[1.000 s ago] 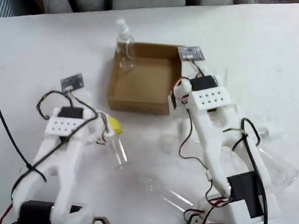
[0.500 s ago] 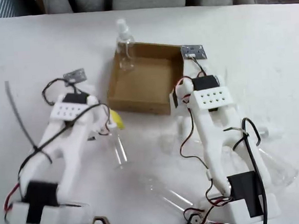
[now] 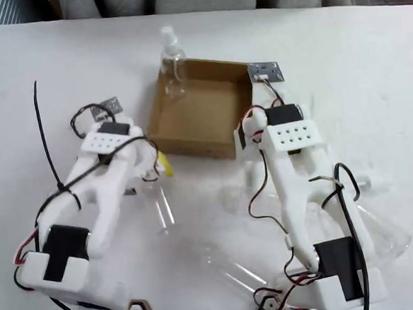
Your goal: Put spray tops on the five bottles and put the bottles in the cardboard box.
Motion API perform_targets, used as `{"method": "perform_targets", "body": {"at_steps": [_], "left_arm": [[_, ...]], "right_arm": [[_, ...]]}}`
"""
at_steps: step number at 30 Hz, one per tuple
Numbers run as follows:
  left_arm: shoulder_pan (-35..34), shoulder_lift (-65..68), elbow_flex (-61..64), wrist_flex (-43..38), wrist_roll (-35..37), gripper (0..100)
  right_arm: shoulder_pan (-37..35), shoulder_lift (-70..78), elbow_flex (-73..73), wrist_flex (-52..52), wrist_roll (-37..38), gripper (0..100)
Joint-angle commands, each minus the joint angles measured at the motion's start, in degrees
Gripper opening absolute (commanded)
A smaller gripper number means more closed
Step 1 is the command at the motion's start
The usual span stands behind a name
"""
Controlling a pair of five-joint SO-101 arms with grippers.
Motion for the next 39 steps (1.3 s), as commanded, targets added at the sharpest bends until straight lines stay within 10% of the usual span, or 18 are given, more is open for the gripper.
{"method": "perform_targets", "body": {"at_steps": [1,39], "left_arm": [[0.84,-0.31,-0.79,-1.93,0.7,32],[2.51,-0.31,2.81,-9.85,-0.44,21]], "right_arm": [[0.75,-0.57,-0.26,-0.57,0.79,1.6],[2.15,-0.57,-0.44,-0.57,0.79,1.6]]}}
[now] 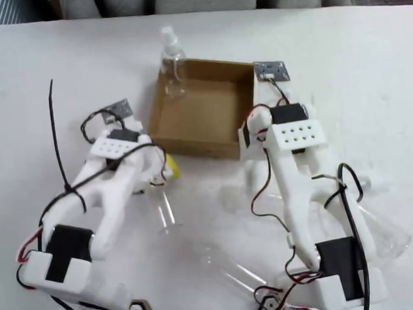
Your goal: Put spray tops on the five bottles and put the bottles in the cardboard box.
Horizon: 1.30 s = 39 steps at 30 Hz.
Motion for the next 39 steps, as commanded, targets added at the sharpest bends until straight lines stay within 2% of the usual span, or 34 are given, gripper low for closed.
{"method": "perform_targets", "body": {"at_steps": [1,3,4,12,17,23,27,32,39], "left_arm": [[-0.04,-0.31,-1.05,-2.64,-1.93,16],[-0.04,-0.31,-1.05,-3.6,-4.57,7],[-0.13,-0.31,-1.05,-3.78,-5.27,6],[-1.98,-0.66,-0.97,-3.16,-6.33,6],[-2.95,-0.84,-1.41,-0.79,-14.51,6],[-3.74,-0.84,-0.97,-0.7,-19.34,6],[-4.44,-0.84,-1.05,-0.88,-19.87,6],[-4.44,-0.84,-0.97,-0.79,-20.66,6],[-4.44,-0.84,-0.97,-0.7,-20.66,6]], "right_arm": [[0.48,-0.57,-0.44,-0.57,0.79,1.6],[0.48,-0.57,-0.44,-0.57,0.79,1.6],[0.48,-0.57,-0.44,-0.57,0.79,1.6],[1.98,-1.1,-0.44,-0.31,0.62,1.6],[4.44,-0.84,-0.62,-0.4,0.53,1.6],[4.0,-0.57,1.05,-0.48,0.44,1.7],[3.91,-0.48,1.32,-1.1,0.26,2.2],[3.91,4.0,2.99,-4.7,-2.11,11.6],[2.07,14.81,-2.02,-5.41,-2.9,12.3]]}}
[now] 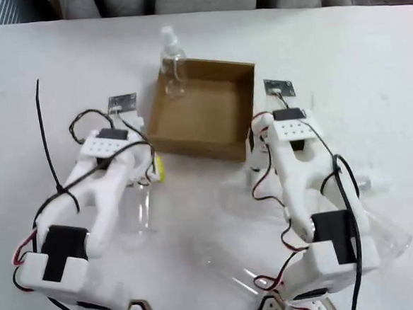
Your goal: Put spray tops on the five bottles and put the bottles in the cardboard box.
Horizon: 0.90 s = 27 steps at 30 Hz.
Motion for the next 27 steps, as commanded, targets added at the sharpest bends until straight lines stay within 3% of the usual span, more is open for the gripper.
{"method": "perform_targets", "body": {"at_steps": [1,10,15,21,23,27], "left_arm": [[-0.84,-0.84,-0.97,0.88,-0.88,6],[-1.01,-0.84,-0.88,0.88,-0.88,6],[-1.89,-0.84,-0.88,0.88,-0.88,6],[-1.8,-0.48,-0.88,0.79,-0.88,6],[-1.8,-0.48,-0.88,0.79,-0.88,6],[-1.8,-0.4,-0.88,0.79,-0.88,6]], "right_arm": [[-1.1,3.65,-4.13,-0.66,-0.53,12.3],[-1.19,9.54,-8.62,2.86,-0.53,11.8],[-0.13,8.84,-8.7,2.86,-0.26,0.9],[8.57,2.86,-9.49,4.26,0.35,1.6],[13.41,-0.22,-11.25,7.08,5.45,1.6],[24.84,-5.05,-17.76,13.76,24.26,1.6]]}}
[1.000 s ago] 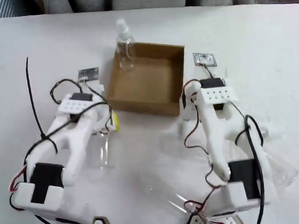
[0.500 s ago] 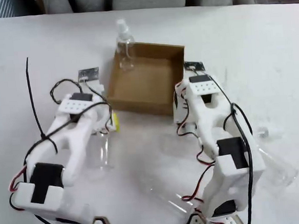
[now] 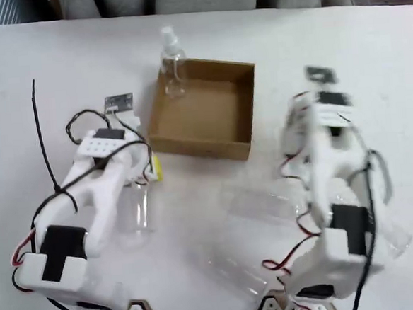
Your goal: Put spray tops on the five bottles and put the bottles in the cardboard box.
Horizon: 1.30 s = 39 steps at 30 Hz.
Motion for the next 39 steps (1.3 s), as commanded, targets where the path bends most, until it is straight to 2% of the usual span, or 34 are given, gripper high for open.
{"method": "perform_targets", "body": {"at_steps": [1,5,11,17,20,23,28,30,35,39], "left_arm": [[-0.75,-0.4,-0.88,0.79,-0.88,6],[-0.75,-0.4,-0.88,0.79,-0.97,6],[-0.75,-0.4,-0.88,0.79,-0.97,6],[-0.66,-0.57,0.35,0.35,-0.97,6],[-0.66,-0.48,0.35,0.26,-0.97,6],[-0.66,-0.4,0.35,0.26,-0.97,6],[-0.75,-0.4,0.35,0.26,-0.97,6],[-0.75,-0.4,0.35,0.26,-0.97,6],[-0.75,-0.4,0.35,0.26,-0.97,6],[-0.75,-0.4,0.35,0.26,-0.97,6]], "right_arm": [[11.38,-6.2,-7.91,5.58,17.85,1.7],[24.4,-6.55,-15.91,10.51,38.15,1.7],[38.73,-4.09,-16.7,10.51,58.37,1.7],[46.64,3.91,-16.79,8.04,80.53,1.8],[48.75,8.13,-16.79,5.67,87.03,1.9],[50.07,11.74,-16.79,1.36,90.11,4.4],[51.38,15.78,-16.79,-5.85,89.05,23.5],[51.74,16.22,-16.88,-7.25,88.0,27.5],[51.82,15.16,-18.73,-6.55,83.6,24.1],[51.82,14.29,-22.42,-2.51,74.02,15.8]]}}
